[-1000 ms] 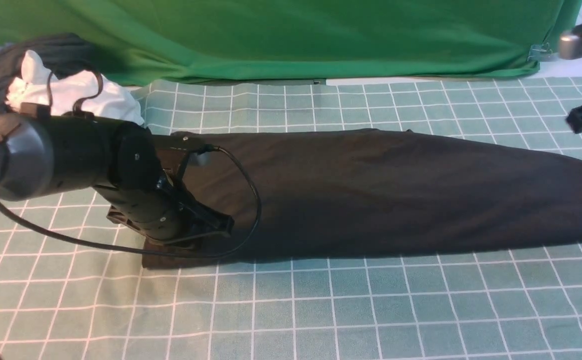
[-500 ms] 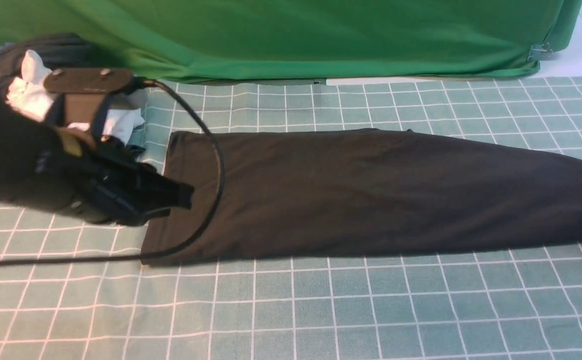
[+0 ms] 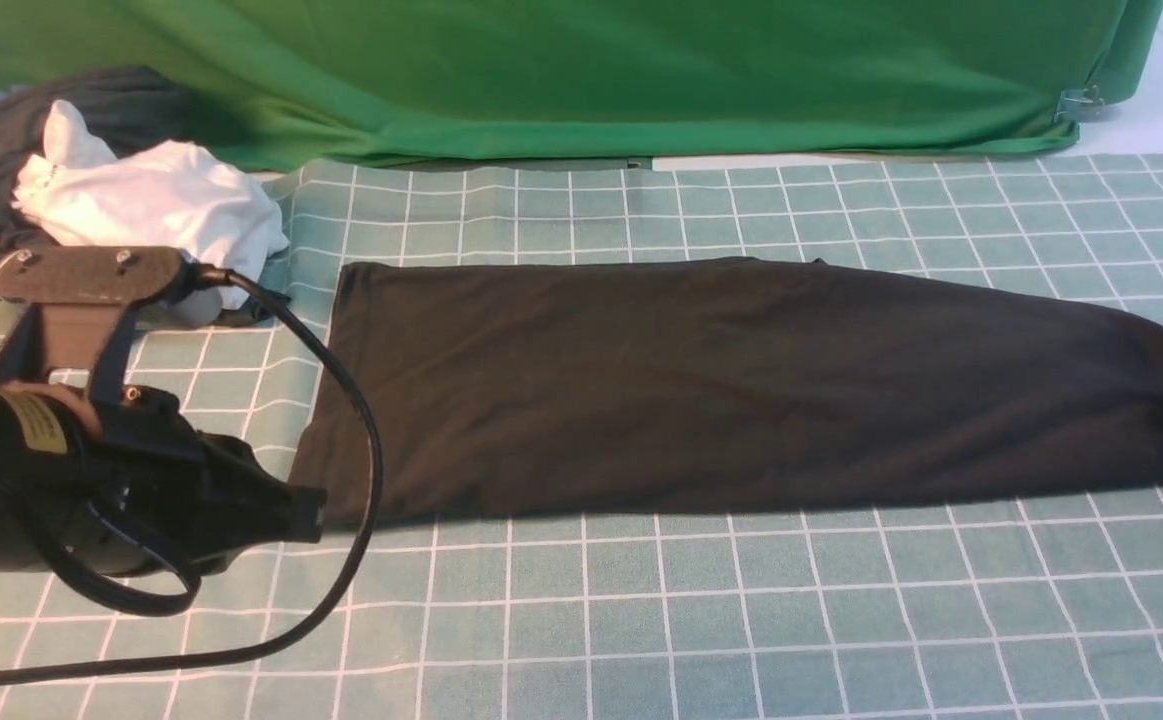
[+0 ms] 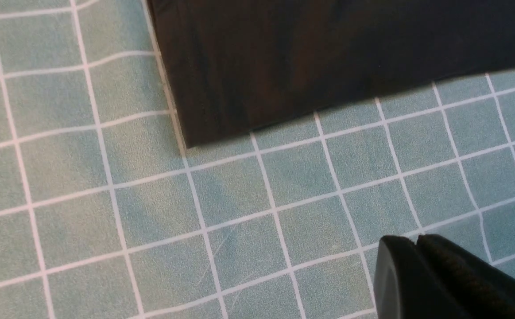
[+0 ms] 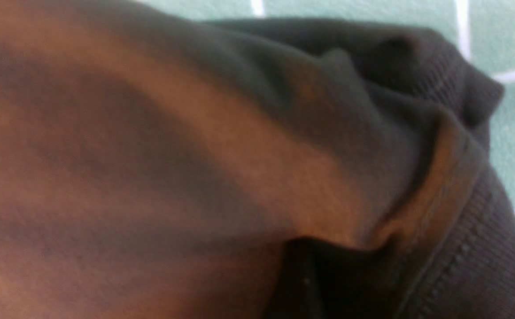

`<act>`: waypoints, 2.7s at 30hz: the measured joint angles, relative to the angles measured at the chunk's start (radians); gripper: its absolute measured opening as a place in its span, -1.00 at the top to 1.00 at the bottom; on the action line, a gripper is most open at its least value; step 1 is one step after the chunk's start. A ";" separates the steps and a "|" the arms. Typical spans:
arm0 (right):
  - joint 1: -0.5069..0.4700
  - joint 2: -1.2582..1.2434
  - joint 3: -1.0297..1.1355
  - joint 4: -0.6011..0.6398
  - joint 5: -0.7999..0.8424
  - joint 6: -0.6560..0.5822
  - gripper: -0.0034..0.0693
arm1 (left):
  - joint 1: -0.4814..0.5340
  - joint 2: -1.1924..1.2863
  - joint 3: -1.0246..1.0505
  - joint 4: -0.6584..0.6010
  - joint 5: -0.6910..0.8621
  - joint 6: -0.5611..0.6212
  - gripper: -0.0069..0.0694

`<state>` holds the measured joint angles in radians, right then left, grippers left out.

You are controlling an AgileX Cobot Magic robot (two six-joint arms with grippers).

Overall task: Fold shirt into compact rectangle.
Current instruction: 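Pull the folded dark garment lengthwise by its ends to straighten it flat on the table, then fold the right end of the dark garment over onto its left end with the right gripper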

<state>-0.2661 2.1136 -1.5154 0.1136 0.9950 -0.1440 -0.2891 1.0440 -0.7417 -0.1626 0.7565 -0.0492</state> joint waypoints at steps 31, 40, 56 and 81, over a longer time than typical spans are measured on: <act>0.219 -0.175 -0.349 -0.047 0.215 0.033 0.86 | -0.001 -0.003 0.000 -0.011 -0.008 0.000 0.80; 0.520 -0.175 -0.407 -0.027 0.194 0.150 0.86 | -0.001 -0.003 0.000 -0.013 -0.049 0.000 0.80; 0.887 -0.094 -0.408 0.284 -0.028 0.217 0.86 | 0.123 -0.003 -0.064 0.040 -0.047 0.000 0.80; 1.070 0.171 -0.438 0.472 -0.223 0.186 -0.62 | 0.238 -0.003 -0.093 0.058 0.003 0.000 0.80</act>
<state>0.8040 2.2843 -1.9535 0.5857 0.7718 0.0417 -0.0507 1.0413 -0.8347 -0.1046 0.7596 -0.0491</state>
